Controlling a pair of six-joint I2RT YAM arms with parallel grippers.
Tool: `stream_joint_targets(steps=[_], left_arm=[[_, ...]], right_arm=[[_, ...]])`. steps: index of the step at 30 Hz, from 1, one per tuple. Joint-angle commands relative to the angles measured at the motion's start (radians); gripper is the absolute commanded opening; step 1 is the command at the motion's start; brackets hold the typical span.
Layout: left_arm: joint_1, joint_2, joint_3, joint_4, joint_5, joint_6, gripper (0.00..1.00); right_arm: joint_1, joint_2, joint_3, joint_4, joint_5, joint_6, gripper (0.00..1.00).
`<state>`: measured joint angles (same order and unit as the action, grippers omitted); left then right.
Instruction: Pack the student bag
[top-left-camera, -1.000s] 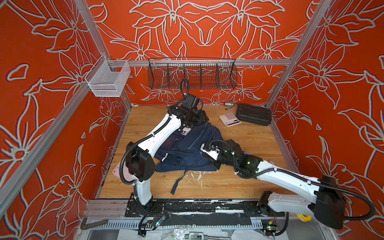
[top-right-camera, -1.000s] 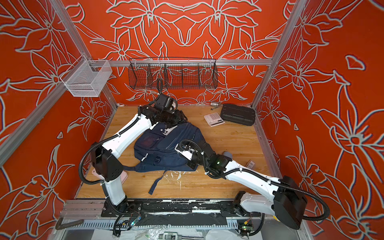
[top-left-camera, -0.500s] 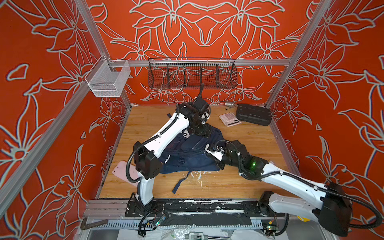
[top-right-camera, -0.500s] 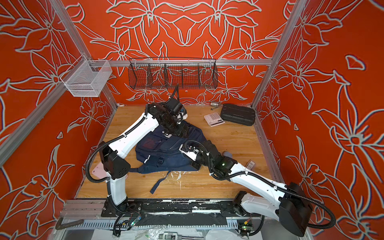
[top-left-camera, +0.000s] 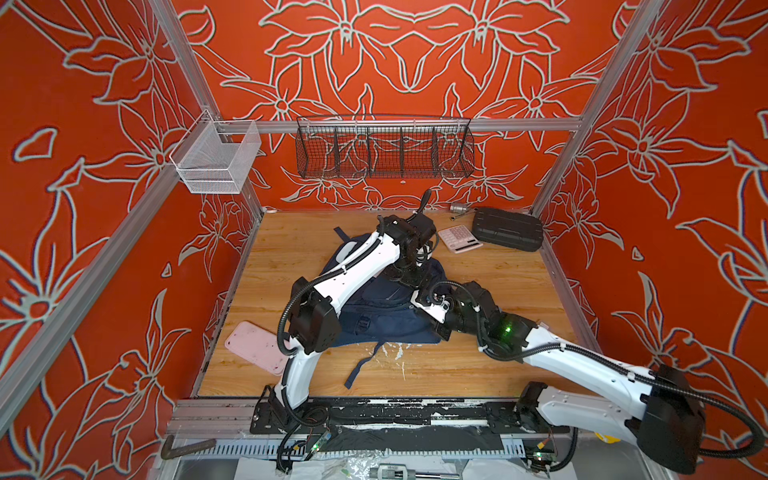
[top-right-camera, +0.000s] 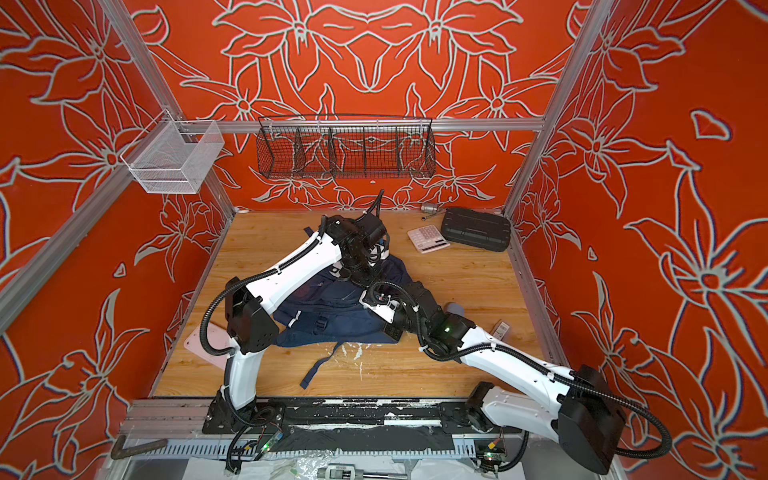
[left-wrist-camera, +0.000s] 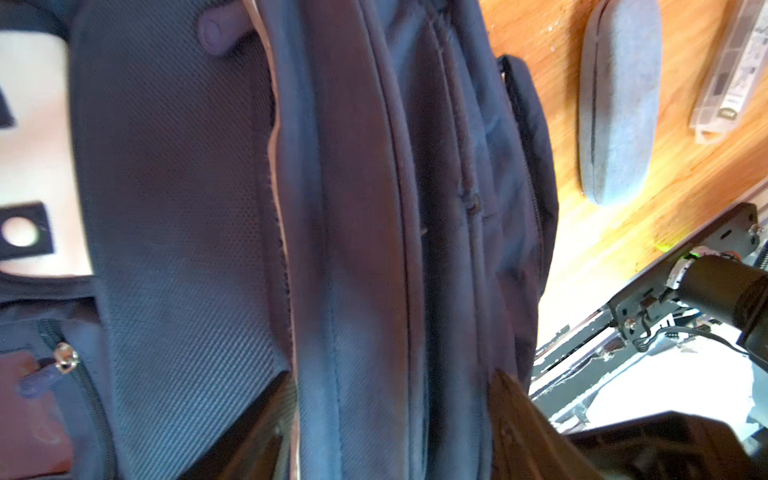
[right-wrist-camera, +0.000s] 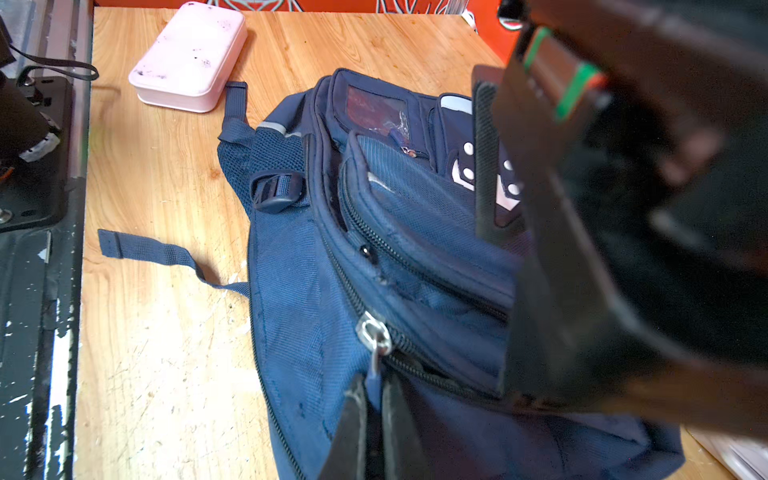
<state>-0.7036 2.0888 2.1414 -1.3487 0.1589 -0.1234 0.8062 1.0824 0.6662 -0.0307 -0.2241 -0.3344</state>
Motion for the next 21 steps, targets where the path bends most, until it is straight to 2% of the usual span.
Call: stream_joint_targets(steps=[1,6,17,20,21], left_arm=[[-0.007,0.037,0.015,-0.106,-0.08,0.005,0.73],[-0.008,0.05,0.035,-0.158,-0.21,-0.023,0.71],[-0.004,0.059,0.027,-0.176,-0.279,-0.061,0.47],[0.006,0.063,0.028,-0.184,-0.272,-0.069,0.45],[0.01,0.059,0.029,-0.184,-0.256,-0.07,0.51]], right_arm=[[-0.004,-0.04,0.02,0.069,-0.001,-0.017,0.0],[-0.004,-0.052,0.006,0.081,0.005,-0.022,0.0],[-0.003,-0.056,0.002,0.063,0.012,-0.042,0.0],[-0.003,-0.055,0.0,0.06,0.009,-0.044,0.0],[-0.004,-0.052,0.0,0.059,0.008,-0.043,0.0]])
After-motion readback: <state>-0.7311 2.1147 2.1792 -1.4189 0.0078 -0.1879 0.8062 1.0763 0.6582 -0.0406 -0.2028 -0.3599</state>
